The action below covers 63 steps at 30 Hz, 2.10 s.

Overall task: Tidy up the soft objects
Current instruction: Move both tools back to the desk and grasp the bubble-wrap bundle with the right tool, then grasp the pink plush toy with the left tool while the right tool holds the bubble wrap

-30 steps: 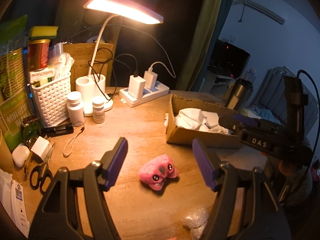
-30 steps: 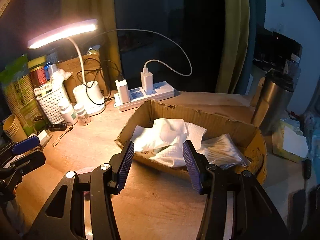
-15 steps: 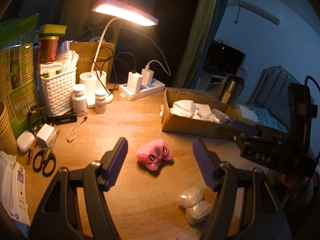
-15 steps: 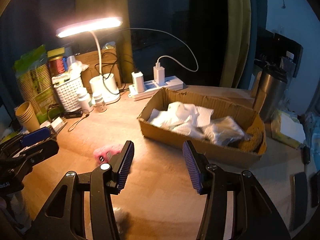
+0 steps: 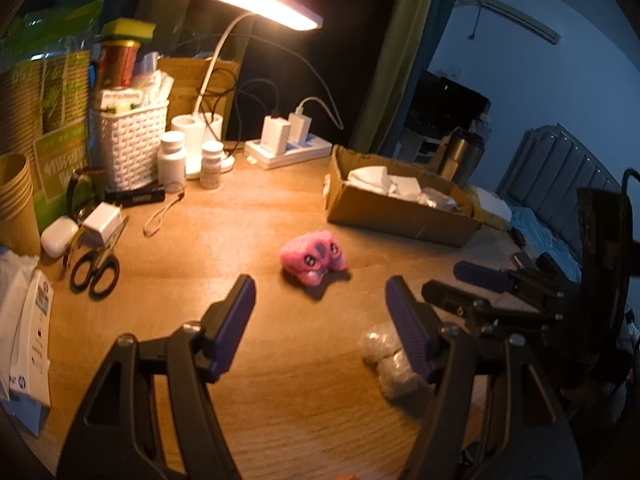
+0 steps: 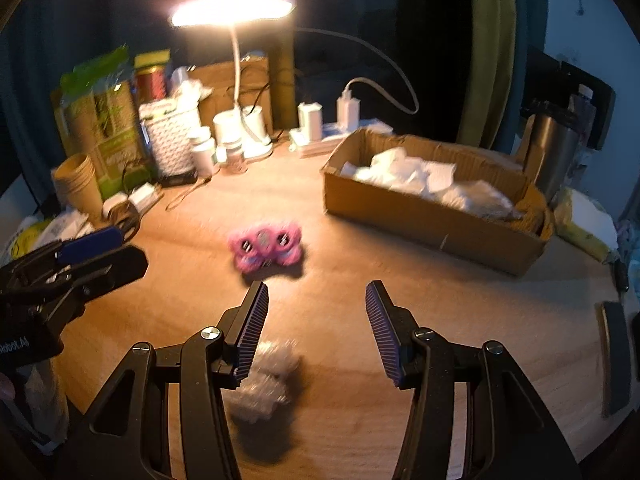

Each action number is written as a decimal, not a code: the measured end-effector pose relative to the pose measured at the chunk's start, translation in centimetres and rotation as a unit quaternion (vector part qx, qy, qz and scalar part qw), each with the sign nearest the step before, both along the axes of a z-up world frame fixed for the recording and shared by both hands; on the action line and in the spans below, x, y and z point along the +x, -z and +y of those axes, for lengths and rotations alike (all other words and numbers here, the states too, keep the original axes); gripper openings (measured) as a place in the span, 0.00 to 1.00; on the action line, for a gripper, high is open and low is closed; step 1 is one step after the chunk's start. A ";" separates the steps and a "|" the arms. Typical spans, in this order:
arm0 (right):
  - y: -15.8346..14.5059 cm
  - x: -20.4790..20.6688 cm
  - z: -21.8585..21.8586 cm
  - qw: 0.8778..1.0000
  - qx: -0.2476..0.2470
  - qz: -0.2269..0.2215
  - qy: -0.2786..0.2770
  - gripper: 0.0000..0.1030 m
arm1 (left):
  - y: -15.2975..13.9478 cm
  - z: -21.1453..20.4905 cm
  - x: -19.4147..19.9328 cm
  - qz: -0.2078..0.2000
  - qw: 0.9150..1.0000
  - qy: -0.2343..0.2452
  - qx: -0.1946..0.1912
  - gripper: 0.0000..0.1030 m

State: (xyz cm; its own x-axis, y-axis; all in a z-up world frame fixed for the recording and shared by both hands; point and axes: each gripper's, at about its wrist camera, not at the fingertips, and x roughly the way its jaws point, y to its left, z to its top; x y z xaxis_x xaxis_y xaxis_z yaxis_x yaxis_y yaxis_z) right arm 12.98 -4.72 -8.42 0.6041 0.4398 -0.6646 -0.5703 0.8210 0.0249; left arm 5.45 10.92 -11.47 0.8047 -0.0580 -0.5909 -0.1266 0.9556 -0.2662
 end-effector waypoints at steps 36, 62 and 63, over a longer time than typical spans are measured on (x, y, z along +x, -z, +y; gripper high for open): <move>6.1 2.4 0.3 0.996 -0.039 0.068 -0.030 0.42 | 4.0 -0.7 5.5 0.088 0.995 0.017 0.040 0.67; 6.0 9.5 -4.5 0.996 0.017 0.084 -0.009 0.42 | 7.4 -1.5 15.3 0.142 0.985 0.025 0.097 0.74; 6.1 9.7 -4.5 0.996 0.018 0.084 -0.010 0.42 | 7.4 -1.6 15.3 0.141 0.985 0.029 0.098 0.74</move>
State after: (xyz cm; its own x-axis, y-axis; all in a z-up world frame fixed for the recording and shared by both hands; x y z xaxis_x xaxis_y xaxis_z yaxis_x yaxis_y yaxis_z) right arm 22.64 -9.21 -14.49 0.4765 0.4755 -0.7395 -0.5712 0.8069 0.1508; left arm 20.75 9.36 -18.88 0.6062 0.0387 -0.7944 -0.1135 0.9928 -0.0382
